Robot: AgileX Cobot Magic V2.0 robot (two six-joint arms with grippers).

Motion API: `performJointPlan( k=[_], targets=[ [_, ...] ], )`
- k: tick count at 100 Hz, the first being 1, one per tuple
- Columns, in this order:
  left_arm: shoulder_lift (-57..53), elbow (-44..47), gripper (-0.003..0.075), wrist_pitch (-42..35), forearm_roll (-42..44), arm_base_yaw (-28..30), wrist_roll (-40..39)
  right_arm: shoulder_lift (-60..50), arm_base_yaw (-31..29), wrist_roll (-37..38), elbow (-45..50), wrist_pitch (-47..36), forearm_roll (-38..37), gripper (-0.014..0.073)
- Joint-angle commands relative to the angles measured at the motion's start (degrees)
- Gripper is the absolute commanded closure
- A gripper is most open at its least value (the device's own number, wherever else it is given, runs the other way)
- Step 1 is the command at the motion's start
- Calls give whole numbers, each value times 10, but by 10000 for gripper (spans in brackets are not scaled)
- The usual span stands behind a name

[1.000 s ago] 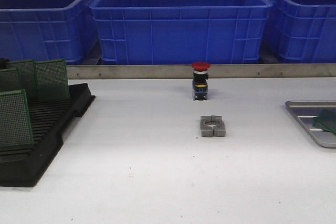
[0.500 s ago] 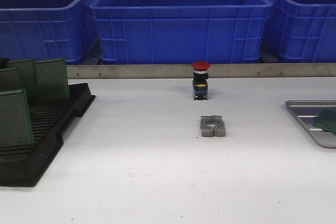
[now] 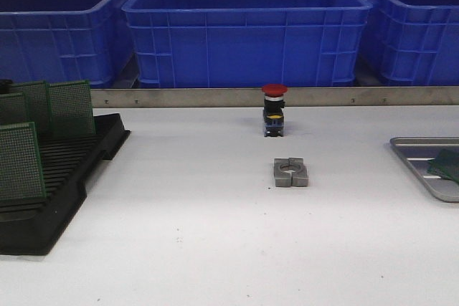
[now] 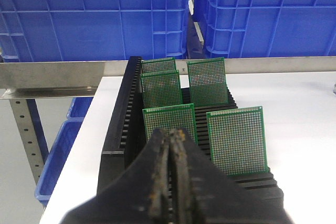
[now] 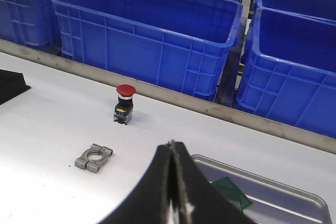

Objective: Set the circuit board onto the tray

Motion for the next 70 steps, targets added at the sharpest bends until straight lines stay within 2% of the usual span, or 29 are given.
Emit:
performJointPlan(
  k=[1,20,30,40,47,52,57,70],
  targets=[
    [-16,12,741,-43,-6,3,-6,6,1,-6,-13,-26,16,655],
    [-16,12,741,-43,-6,3,-6,6,19,-6,-10,-31,16,655],
    [-16,12,741,-43,-6,3,-6,6,35,-6,3,-62,7,655],
    [-16,12,741,-43,-6,3,-6,6,36,22,26,-118,-39,655],
    [-16,12,741,-43,-6,3,-6,6,37,88,43,-152,-96,655],
    [-16,12,741,-43,-6,3,-6,6,41,151,59,-184,-167,655],
    [-16,12,741,-43,-6,3,-6,4,44,230,80,-222,-246,655],
    [-16,12,741,-43,-6,3,-6,-42,42,491,166,-340,-445,655]
  ],
)
